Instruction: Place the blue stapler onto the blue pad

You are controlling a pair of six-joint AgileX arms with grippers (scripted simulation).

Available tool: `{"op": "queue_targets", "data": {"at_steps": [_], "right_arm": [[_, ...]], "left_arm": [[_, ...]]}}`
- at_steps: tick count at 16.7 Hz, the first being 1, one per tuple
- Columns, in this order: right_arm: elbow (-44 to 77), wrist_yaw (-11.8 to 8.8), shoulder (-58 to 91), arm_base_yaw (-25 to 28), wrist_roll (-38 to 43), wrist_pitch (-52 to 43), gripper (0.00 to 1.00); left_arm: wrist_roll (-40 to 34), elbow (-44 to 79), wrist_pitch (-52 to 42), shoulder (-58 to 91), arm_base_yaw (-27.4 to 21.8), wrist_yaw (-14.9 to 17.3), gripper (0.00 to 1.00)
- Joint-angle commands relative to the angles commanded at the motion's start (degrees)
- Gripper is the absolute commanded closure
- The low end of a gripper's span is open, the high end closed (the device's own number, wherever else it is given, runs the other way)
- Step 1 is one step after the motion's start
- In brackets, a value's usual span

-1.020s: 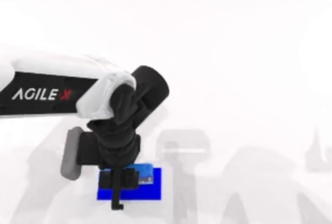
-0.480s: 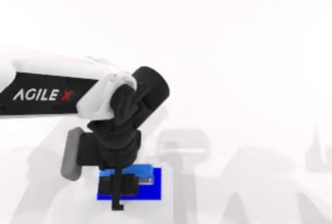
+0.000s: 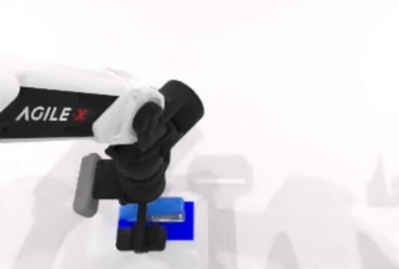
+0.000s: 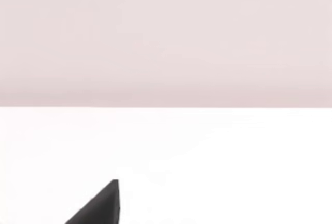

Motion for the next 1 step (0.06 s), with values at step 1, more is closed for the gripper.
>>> {"op": "queue_targets", "data": {"at_steps": [1], "right_arm": [[0.0, 0.0, 0.0, 0.0, 0.0, 0.0, 0.0]], "left_arm": [[0.0, 0.0, 0.0, 0.0, 0.0, 0.0, 0.0]]}}
